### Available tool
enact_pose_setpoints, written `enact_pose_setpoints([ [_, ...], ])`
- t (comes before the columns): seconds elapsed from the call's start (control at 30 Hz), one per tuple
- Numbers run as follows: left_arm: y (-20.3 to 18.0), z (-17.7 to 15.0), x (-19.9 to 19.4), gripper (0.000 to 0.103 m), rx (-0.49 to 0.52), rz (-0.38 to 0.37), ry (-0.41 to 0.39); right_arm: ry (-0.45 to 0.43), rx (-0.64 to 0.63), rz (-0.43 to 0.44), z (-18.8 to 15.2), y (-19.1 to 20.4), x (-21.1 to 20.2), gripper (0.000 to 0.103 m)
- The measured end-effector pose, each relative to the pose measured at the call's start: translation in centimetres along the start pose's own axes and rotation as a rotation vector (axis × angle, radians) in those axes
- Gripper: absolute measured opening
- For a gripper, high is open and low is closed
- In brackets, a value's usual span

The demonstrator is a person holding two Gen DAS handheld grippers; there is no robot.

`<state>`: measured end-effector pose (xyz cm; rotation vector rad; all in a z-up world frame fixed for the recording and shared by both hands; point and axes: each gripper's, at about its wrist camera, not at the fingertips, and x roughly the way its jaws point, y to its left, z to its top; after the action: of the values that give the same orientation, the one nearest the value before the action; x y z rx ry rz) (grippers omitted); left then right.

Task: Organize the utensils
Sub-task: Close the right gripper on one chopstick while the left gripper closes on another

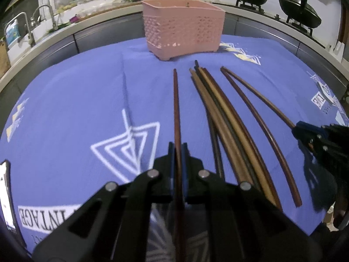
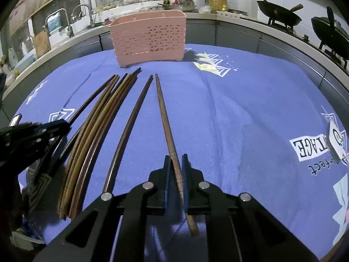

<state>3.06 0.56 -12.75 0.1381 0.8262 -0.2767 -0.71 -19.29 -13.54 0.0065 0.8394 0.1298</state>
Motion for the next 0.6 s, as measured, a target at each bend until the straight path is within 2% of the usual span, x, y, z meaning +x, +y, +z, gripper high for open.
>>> enact_pose_setpoints([
  [0.33, -0.2, -0.75, -0.49, 0.007, -0.013, 0.034, -0.027, -0.013, 0.015, 0.01, -0.25, 0.0, -0.08, 0.011],
  [0.6, 0.41, -0.87, -0.5, 0.01, -0.043, 0.014, -0.045, -0.022, 0.023, -0.001, -0.46, 0.21, -0.05, 0.011],
])
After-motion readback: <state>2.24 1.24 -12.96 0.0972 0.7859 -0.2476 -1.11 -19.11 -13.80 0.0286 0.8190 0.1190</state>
